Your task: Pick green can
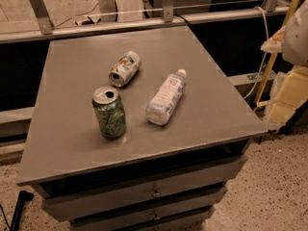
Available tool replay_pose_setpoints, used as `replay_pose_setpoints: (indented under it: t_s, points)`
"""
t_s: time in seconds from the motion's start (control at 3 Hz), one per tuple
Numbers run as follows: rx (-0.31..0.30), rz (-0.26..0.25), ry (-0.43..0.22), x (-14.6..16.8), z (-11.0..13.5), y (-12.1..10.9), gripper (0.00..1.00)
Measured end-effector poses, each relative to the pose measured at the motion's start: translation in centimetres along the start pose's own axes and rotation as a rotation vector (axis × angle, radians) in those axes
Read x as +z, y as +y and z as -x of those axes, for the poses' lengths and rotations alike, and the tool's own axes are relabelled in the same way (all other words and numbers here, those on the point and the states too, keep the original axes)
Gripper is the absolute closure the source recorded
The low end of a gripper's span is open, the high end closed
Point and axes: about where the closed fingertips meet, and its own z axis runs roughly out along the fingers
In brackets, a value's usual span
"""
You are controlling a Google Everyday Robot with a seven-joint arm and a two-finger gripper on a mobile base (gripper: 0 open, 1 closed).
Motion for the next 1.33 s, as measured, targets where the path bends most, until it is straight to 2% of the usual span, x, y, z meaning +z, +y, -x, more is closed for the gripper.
replay_pose_setpoints:
  t_s: [0.33, 0.67, 1.0, 1.33]
  points:
    - [0.000, 0.000, 0.000, 0.0, 0.0, 0.0, 0.00]
    - [-0.087, -0.003, -0.127, 1.0, 6.8, -1.9, 0.00]
    - [-0.201, 0.008, -0.297, 2.5, 16.8, -3.8, 0.00]
    - [-0.316, 0.071, -0.388, 5.4, 26.9, -3.9, 0.00]
